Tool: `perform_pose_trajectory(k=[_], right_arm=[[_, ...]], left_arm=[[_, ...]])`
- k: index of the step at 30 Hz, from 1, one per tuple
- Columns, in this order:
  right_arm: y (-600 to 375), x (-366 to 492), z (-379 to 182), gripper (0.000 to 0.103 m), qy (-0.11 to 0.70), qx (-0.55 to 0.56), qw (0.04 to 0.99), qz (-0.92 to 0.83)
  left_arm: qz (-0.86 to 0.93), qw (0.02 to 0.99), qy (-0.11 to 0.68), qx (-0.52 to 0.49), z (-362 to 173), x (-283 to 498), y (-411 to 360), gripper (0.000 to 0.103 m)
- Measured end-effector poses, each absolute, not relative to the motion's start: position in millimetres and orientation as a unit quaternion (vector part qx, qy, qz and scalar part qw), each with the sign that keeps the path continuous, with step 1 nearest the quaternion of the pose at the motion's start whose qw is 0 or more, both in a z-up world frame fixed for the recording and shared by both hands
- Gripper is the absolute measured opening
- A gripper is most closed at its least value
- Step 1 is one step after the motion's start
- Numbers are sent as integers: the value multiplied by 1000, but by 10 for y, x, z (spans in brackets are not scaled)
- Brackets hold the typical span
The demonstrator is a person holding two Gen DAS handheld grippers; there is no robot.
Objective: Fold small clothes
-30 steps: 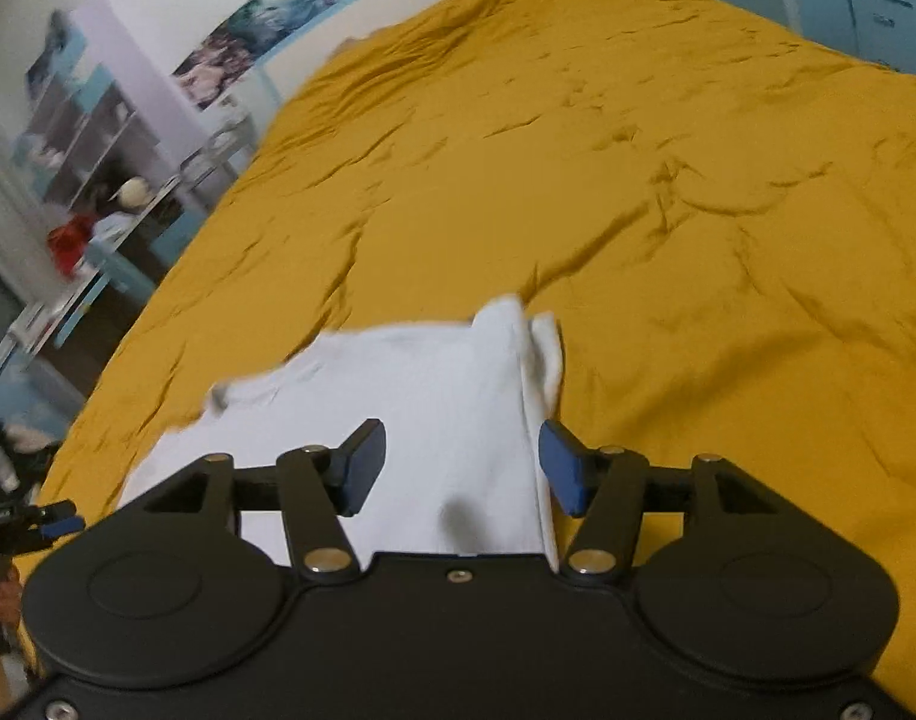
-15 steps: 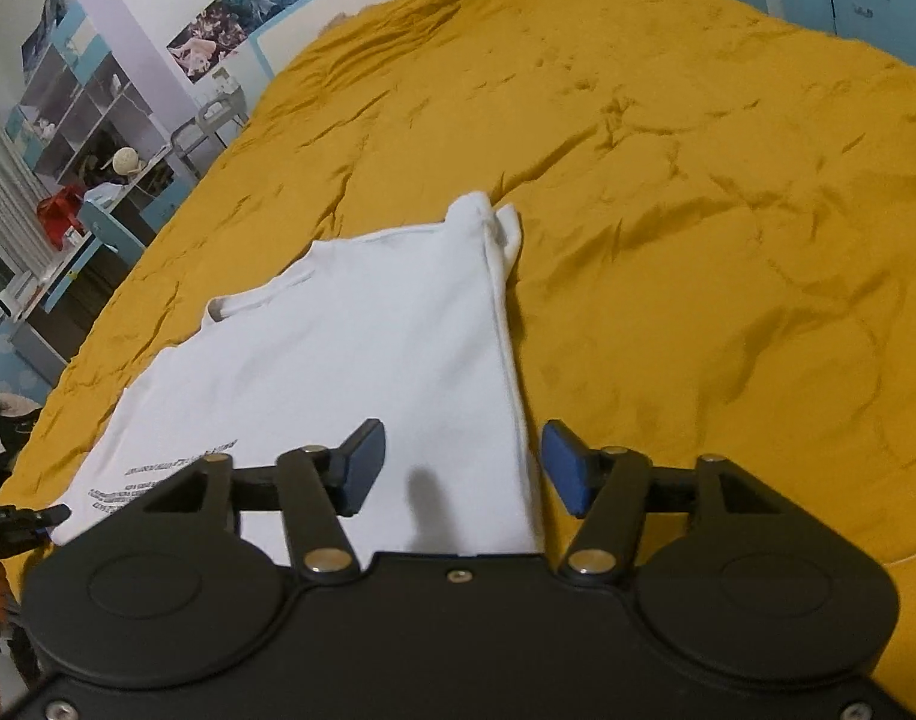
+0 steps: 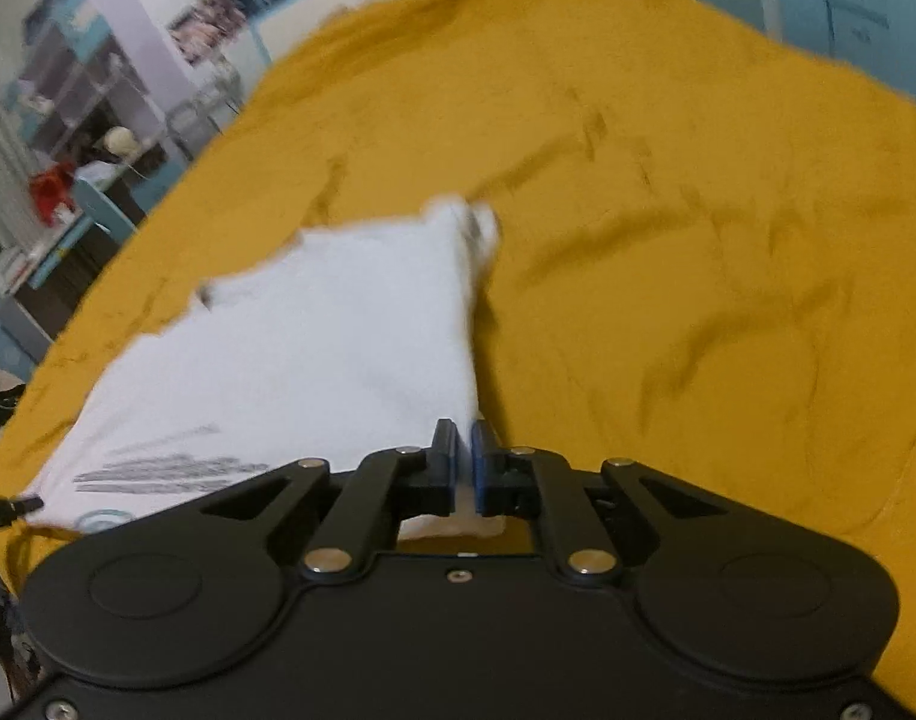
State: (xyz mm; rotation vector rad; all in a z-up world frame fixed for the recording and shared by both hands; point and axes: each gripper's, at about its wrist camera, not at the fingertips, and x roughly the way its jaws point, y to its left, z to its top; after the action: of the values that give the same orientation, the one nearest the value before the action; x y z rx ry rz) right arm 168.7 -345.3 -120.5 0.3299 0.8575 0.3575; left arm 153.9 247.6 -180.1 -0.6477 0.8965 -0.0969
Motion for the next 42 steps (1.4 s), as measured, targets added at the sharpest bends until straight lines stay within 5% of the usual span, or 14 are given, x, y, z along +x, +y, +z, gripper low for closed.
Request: perform_pose_trajectory(k=[3,7,10,12,13,16,20,24,42], right_arm=[[-3536,1674,-1342,14,408,200,874,171],[-3685,1586,-1327,55,387,260,867,177],[-3661,1543,-1315,55,388,247,870,180],[-3596,1543,-1333,55,390,226,873,186],[-3571,1563,-1340,54,392,212,875,187],[-3504,1630,-1318,46,406,170,879,184],[-3521,1741,-1165,55,391,179,886,176],[-3406,2053,-998,58,352,167,905,169],[-2610,3297,-1207,58,373,97,909,161]], left_arm=[[-51,843,406,-348,-1856,1460,2573,9],[-46,854,396,-334,-1675,1427,2586,14],[-35,869,383,-312,-1570,1442,2610,26],[-37,863,398,-308,-1625,1521,2589,22],[-42,860,408,-303,-1666,1555,2562,6],[-39,857,425,-288,-1754,1538,2494,6],[-31,860,413,-299,-1612,1573,2521,11],[-11,888,368,-276,-1330,1788,2550,59],[29,893,375,-249,-1583,3246,2527,56]])
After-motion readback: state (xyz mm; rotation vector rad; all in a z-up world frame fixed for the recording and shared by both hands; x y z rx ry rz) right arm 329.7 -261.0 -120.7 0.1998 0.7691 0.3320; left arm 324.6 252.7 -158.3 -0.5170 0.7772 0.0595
